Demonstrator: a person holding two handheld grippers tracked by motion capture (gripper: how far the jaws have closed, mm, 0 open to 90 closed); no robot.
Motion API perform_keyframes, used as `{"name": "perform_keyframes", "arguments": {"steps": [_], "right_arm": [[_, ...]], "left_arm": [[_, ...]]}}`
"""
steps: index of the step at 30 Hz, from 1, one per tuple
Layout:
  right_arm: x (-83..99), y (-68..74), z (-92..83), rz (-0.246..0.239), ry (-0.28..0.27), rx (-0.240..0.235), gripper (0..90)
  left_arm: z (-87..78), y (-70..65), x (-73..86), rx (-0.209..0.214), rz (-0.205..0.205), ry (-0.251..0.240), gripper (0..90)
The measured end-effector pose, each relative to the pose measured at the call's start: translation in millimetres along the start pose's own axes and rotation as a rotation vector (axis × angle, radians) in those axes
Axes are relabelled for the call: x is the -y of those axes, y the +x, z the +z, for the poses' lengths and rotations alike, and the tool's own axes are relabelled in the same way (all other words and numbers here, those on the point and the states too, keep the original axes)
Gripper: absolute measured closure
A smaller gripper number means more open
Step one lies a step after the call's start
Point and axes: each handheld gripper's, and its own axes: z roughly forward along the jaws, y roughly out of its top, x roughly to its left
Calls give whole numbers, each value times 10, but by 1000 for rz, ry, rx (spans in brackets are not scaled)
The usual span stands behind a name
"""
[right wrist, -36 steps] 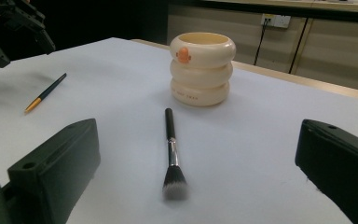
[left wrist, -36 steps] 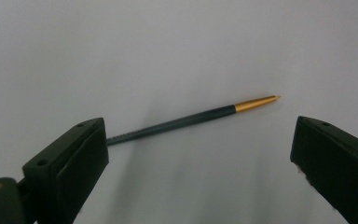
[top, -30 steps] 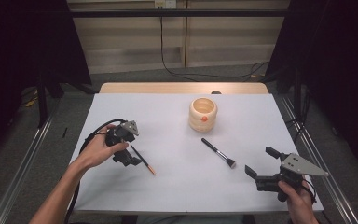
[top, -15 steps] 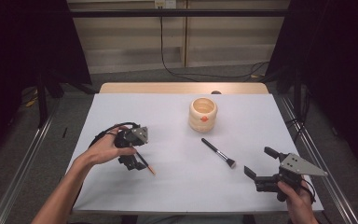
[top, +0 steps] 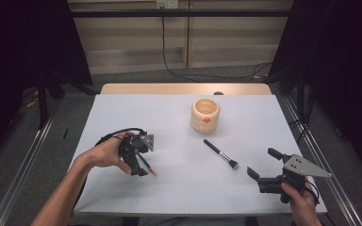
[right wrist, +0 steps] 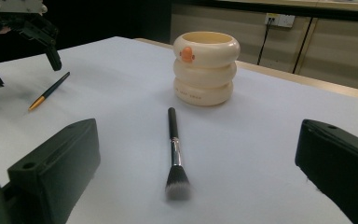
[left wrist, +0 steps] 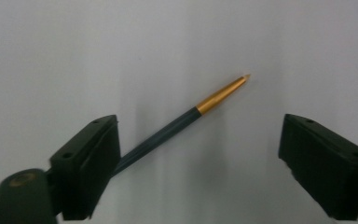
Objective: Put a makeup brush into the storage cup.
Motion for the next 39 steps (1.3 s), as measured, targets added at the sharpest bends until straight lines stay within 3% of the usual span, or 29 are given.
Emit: {"name": "perform_keyframes", "arguments": {"steps": [1,2,3,6,11,15,20,25,26,29,30,35,36,39], "right_arm": [[0,0,0,0,0,0,0],[1,1,0,0,1,0,0],[1,1,0,0,1,0,0],[2,-1,0,-1,1,-2,0],[4,-4,2,-1,4,1,0],[6,-11,2,-2,5,4,0],[5,-15,-3,-3,3,7,0],[6,-17,1,-4,8,5,0],[6,-16,2,-5,8,5,0],[5,-10,2,-4,5,0,0],[5,-10,2,-4,5,0,0],[7,-11,1,-6,8,0,0],[8,-13,1,-7,9,0,0],[7,-12,3,-5,10,2,0]], "left_arm": [[2,11,-1,1,6,4,149],[-3,29,-4,-14,23,8,220],[5,29,-2,-16,4,9,220],[9,73,3,-32,0,15,317],[26,139,17,-37,28,59,429],[75,150,1,-45,54,69,468],[170,141,-33,-46,75,127,473],[210,141,-37,-25,58,123,500],[203,152,-45,-9,66,138,524],[221,137,-59,-12,54,139,562],[211,149,-76,4,61,161,562],[224,144,-85,-5,38,162,585],[215,156,-90,-2,38,167,650],[203,201,-85,4,21,171,715]]}}
